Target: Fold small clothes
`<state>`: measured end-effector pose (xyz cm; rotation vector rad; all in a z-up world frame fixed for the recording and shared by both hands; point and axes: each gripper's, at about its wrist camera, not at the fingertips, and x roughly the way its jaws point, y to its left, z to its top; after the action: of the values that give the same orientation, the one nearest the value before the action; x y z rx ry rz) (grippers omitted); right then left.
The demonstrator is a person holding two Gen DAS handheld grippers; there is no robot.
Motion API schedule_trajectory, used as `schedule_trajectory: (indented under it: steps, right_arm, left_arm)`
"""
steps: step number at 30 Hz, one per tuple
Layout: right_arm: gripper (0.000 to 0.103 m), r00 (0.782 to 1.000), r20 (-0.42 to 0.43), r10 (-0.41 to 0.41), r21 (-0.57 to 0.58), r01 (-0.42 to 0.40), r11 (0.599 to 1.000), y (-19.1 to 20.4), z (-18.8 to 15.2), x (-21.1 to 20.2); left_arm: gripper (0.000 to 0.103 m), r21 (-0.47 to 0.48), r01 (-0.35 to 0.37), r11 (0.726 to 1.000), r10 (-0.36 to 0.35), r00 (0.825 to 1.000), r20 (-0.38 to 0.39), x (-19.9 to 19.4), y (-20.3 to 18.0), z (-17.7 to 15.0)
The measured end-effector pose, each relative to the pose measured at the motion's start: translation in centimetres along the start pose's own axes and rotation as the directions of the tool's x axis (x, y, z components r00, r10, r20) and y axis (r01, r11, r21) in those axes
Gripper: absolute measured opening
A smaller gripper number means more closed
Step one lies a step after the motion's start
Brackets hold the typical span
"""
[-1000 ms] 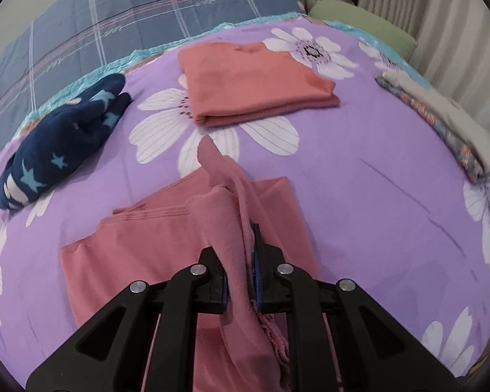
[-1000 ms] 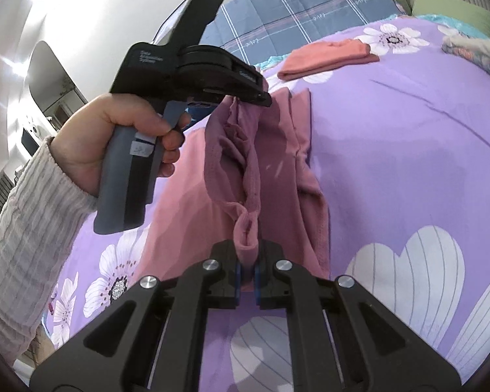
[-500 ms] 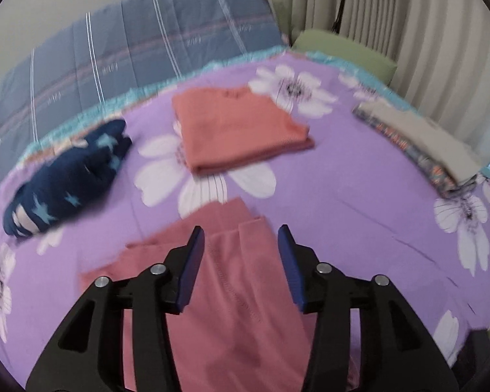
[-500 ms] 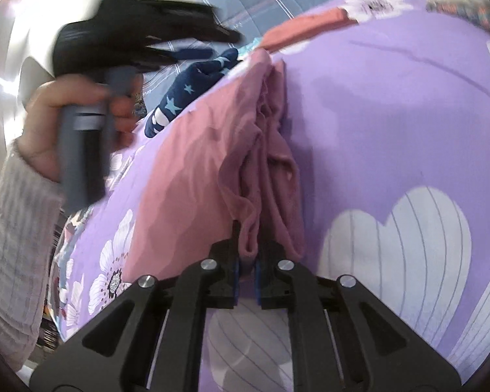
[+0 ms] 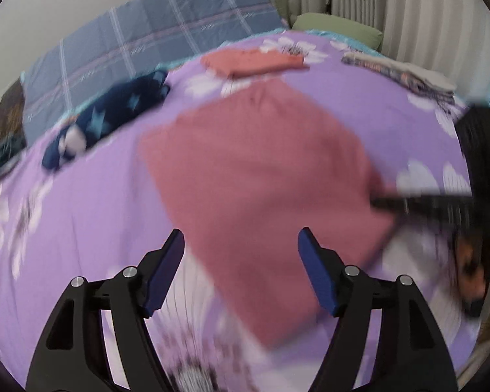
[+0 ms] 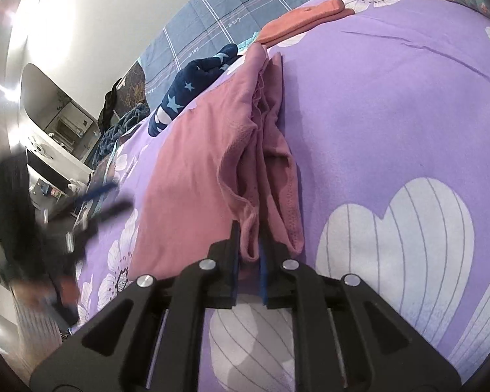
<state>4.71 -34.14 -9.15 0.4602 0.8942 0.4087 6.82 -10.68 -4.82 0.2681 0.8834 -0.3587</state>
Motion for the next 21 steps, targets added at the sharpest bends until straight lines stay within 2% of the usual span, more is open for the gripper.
schedule_trajectory:
  steps: [3, 7, 9, 10, 15, 19, 21]
  right_arm:
    - [0.007, 1.0, 0.003, 0.006, -0.011, -0.006, 1.0, 0.4, 0.6, -0.1]
    - [0.005, 0.997, 0.059, 0.04, -0.034, -0.038, 0.999, 1.2, 1.5, -1.2]
    - [0.005, 0.995, 0.09, 0.03, -0.055, -0.025, 0.998, 1.9, 2.1, -2.0]
    - [0.005, 0.997, 0.072, 0.003, -0.047, 0.0, 0.999, 1.7, 2.4, -1.7]
    - [0.005, 1.0, 0.02, -0.021, -0.002, 0.021, 1.0, 0.6, 1.5, -0.4]
    - [0.006, 0.999, 0.03, -0.012, 0.0, 0.012, 1.0, 0.6, 1.2, -0.7]
    - [0.005, 0.998, 0.057, -0.003, -0.01, 0.004, 1.0, 0.8, 1.4, -1.6]
  left_arm:
    - [0.078, -0.013, -0.002, 1.0, 0.001, 1.0, -0.012, -0.7, -0.2, -3.3]
    - [0.079, -0.025, 0.014, 1.0, -0.015, 1.0, -0.027, -0.2, -0.6, -5.3]
    - [0.079, -0.039, 0.0, 0.999, -0.001, 0.999, -0.041, 0.5, -0.6, -5.4]
    - [0.079, -0.044, -0.011, 0.999, 0.009, 0.999, -0.043, 0.8, -0.7, -5.4]
    - [0.079, -0.079, -0.021, 0.997, 0.021, 1.0, -0.007, 1.1, -0.4, -4.7]
    - [0.079, -0.077, -0.116, 0.99, 0.115, 0.993, -0.012, 1.4, 0.0, -4.8]
    - [0.081, -0.116, -0.136, 0.984, 0.134, 0.991, -0.018, 1.4, 0.9, -5.1]
